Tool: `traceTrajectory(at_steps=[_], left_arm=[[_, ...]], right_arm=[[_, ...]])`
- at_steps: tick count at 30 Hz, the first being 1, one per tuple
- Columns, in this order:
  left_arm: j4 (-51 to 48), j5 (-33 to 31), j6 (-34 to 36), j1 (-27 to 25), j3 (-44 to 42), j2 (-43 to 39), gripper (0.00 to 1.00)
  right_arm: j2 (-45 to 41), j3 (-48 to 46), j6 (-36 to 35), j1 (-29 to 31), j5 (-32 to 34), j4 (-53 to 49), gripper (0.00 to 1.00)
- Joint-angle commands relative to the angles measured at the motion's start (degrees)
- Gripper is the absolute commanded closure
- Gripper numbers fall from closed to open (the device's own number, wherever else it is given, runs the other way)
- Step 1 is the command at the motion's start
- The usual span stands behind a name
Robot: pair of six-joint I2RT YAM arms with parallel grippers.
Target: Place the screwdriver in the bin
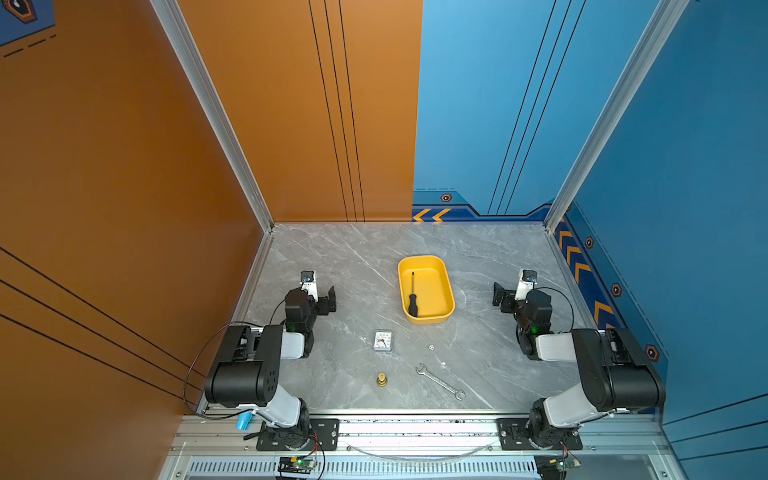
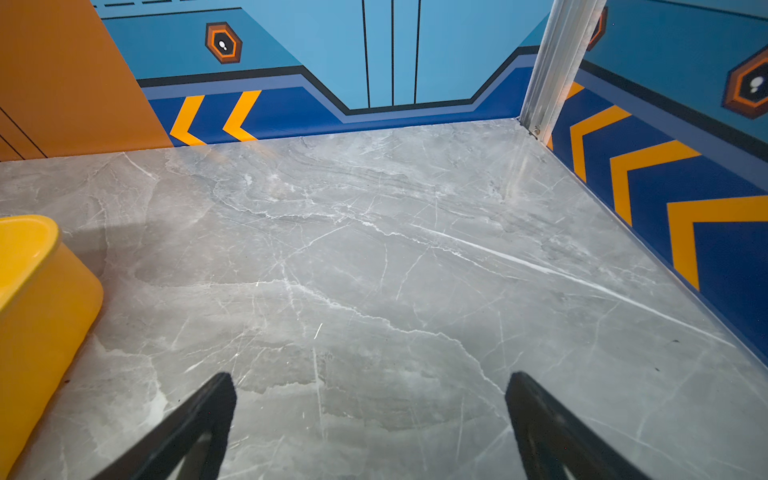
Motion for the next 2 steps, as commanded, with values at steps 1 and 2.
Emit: traceTrajectory(at_steps=[1, 2], left_arm=[[1.06, -0.42, -0.53, 0.04, -0.2, 0.11, 0.02], [1.07, -0.39, -0.54, 0.04, -0.2, 0.11, 0.02]], right_arm=[[0.66, 1.15, -0.8, 0.19, 1.29, -1.31, 0.0], [0.65, 1.15, -0.82, 0.17, 1.26, -1.32, 0.0]])
